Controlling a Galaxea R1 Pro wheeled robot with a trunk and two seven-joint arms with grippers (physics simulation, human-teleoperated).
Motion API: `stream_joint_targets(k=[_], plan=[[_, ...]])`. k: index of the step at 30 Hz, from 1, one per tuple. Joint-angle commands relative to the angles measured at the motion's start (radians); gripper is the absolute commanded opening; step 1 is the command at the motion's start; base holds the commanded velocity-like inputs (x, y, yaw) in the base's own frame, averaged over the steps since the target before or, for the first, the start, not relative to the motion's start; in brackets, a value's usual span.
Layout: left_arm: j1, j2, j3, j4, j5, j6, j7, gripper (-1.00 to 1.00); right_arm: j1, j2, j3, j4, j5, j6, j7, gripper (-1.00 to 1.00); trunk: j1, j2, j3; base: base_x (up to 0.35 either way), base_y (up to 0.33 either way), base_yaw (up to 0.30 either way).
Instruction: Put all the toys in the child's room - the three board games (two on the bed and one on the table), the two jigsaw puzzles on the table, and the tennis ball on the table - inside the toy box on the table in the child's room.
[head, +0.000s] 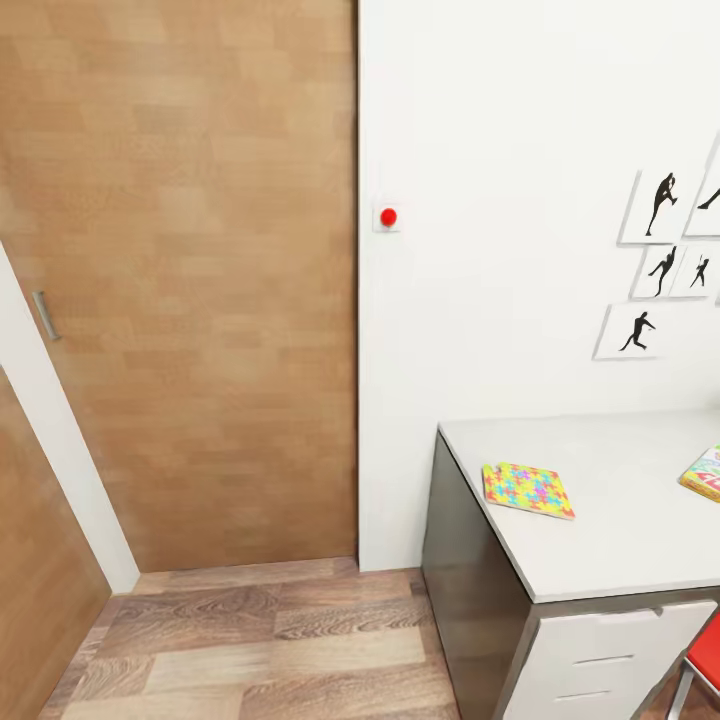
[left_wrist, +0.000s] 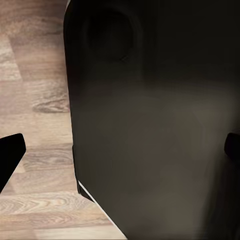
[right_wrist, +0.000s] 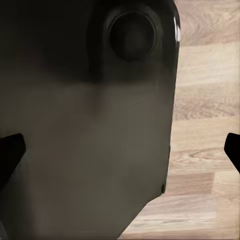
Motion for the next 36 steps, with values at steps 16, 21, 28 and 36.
stream_joint_targets(k=[16,21,28,36], plan=[[0.011,0.023,0.0,-0.015,-0.002,-0.002,0.0,1.0,-0.031,0.007,0.002,-0.036,0.003,-0.004,0.004,1.0,0.0,0.0,0.0,0.0,0.0,0.0],[0.011,0.023,0.0,-0.015,-0.002,-0.002,0.0,1.0,-0.031,0.007,0.002,-0.036,0.003,-0.004,0.004,1.0,0.0,0.0,0.0,0.0,0.0,0.0],[0.011,0.023,0.0,-0.015,-0.002,-0.002,0.0,1.0,-0.031,0.007,0.002,-0.036,0.003,-0.004,0.004,1.0,0.0,0.0,0.0,0.0,0.0,0.0],[0.011,0.023,0.0,-0.015,-0.001,-0.002,0.0,1.0,-0.03,0.007,0.002,-0.036,0.003,-0.004,0.005,1.0,0.0,0.0,0.0,0.0,0.0,-0.002]])
